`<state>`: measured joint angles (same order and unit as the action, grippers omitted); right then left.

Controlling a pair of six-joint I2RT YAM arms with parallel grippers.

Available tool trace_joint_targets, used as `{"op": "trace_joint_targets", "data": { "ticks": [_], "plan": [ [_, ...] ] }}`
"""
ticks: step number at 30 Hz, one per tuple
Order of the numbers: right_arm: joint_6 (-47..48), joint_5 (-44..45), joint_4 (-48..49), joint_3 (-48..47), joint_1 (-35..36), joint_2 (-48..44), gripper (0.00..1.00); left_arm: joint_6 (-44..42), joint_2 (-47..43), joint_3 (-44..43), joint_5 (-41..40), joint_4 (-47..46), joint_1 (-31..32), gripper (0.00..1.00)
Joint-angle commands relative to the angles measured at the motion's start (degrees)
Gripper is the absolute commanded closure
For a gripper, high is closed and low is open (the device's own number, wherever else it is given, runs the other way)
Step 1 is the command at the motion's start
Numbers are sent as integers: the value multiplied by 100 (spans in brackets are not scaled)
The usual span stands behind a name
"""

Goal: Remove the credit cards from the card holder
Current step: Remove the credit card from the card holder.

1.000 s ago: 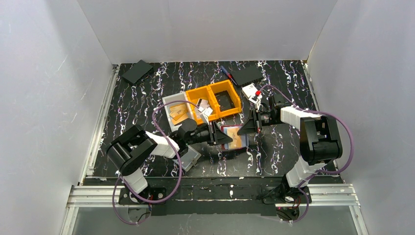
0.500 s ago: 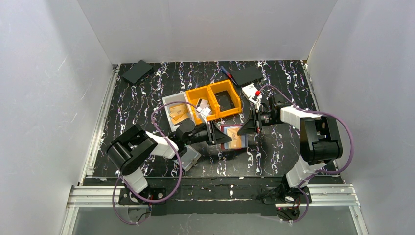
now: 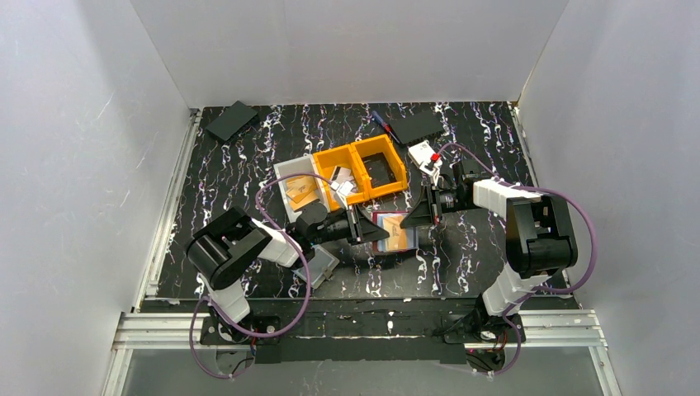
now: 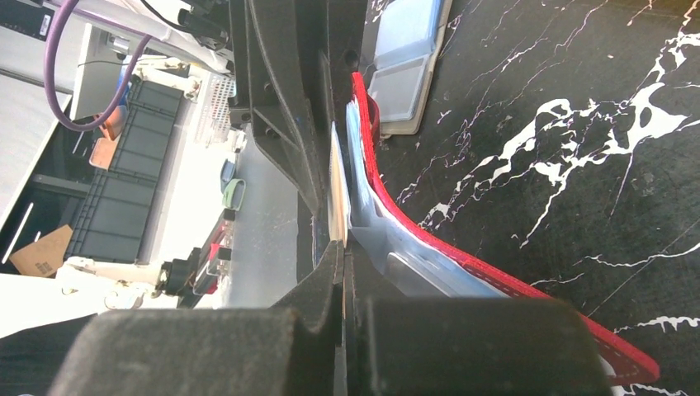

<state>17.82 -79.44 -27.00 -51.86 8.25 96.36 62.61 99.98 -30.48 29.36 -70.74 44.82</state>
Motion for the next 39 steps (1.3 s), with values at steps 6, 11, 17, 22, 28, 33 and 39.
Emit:
{"op": "trace_joint_targets", "data": {
  "ticks": [6,11,17,22,28,33,39],
  "plan": [
    [147,90,-98,-86,-25,-22,99,241,47,165,130,-753,-150,99],
    [280,149,-240,-139,-25,23,99,321,78,293,129,-953,-198,100],
    [360,184,-333,-161,-25,54,99,332,57,379,113,-1027,-235,100],
    [362,178,-344,-171,-34,86,99,340,17,465,101,-1073,-262,100],
    [375,201,-349,-166,-60,99,99,338,-39,567,49,-1116,-300,100],
    [355,166,-307,-103,-40,123,99,361,-17,532,-9,-1117,-298,100],
    [176,-101,-86,-6,69,157,99,403,-21,455,-130,-1117,-301,100]
  ]
}}
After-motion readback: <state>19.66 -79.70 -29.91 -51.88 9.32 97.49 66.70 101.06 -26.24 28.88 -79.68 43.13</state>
